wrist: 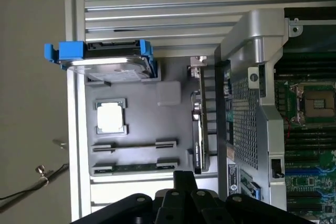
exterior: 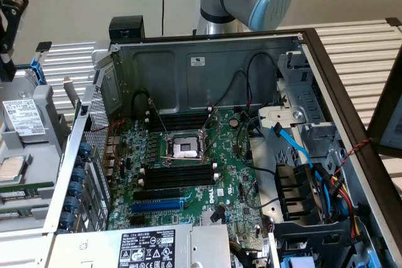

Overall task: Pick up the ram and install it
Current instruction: 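Reach for the ram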

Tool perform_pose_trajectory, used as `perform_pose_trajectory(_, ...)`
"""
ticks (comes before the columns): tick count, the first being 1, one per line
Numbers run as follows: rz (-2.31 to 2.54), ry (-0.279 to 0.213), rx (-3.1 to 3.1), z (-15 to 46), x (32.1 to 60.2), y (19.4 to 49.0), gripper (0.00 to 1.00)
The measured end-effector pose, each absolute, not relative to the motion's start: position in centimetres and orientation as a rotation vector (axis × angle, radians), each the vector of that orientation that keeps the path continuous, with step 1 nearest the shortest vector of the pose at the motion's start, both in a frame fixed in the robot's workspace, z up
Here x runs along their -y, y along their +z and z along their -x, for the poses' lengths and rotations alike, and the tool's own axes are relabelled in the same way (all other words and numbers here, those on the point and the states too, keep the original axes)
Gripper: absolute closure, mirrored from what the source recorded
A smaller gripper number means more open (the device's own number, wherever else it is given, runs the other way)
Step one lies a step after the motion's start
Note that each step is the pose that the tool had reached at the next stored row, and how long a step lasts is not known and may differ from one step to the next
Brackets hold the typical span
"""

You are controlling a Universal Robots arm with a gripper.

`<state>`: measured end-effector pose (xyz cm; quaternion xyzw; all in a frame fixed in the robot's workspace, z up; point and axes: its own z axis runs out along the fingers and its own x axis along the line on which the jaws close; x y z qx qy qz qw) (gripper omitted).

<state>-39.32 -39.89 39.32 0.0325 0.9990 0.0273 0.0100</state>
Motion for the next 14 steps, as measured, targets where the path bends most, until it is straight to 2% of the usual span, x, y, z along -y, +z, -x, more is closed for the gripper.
perform_pose_trajectory(14,0.149,0.088,-3.121,40.33,40.05,39.21,0.89)
